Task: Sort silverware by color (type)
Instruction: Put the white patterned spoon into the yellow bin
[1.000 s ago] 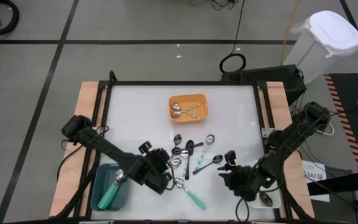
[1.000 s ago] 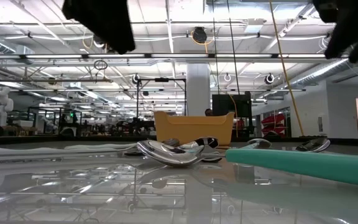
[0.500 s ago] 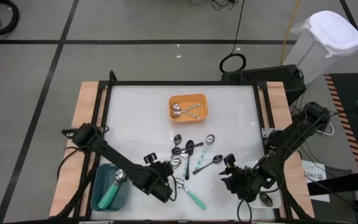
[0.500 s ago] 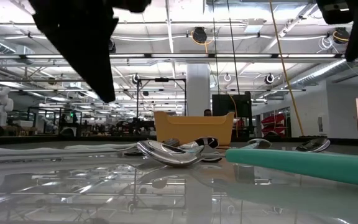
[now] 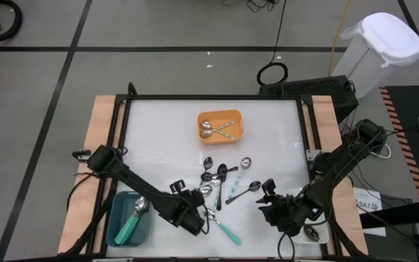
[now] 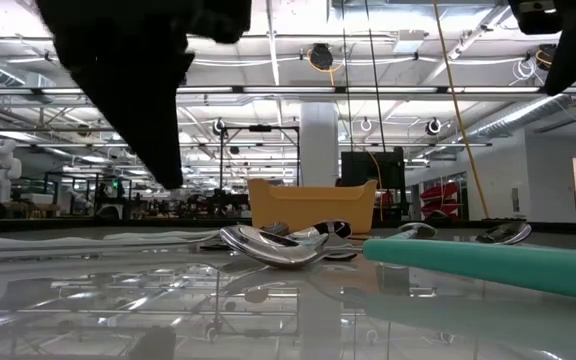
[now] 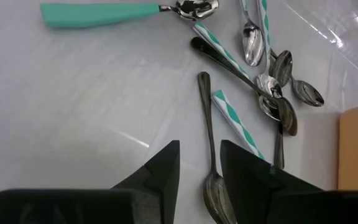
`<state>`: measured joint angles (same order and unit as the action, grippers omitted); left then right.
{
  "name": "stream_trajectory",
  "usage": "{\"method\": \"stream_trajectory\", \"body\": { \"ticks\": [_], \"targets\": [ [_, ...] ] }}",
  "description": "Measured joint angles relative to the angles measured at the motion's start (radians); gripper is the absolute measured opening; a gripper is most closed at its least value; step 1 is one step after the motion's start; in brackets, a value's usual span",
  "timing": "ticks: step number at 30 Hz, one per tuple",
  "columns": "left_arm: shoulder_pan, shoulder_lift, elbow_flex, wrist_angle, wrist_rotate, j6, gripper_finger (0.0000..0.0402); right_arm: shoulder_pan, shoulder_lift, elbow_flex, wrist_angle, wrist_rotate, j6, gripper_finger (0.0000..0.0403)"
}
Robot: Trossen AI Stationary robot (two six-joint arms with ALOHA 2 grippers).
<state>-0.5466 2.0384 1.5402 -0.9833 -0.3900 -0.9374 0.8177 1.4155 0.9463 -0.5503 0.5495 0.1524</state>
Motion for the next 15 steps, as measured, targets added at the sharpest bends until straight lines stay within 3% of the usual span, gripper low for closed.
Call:
{"method": "stream_trajectory", "body": {
  "ticks": [15],
  "targets": [
    [0.072,0.070,-0.001,-0.003,0.077,0.045,0.0143,0.000,0.000,0.001,0.003,0.000,-0.007,0.0109]
  ]
}}
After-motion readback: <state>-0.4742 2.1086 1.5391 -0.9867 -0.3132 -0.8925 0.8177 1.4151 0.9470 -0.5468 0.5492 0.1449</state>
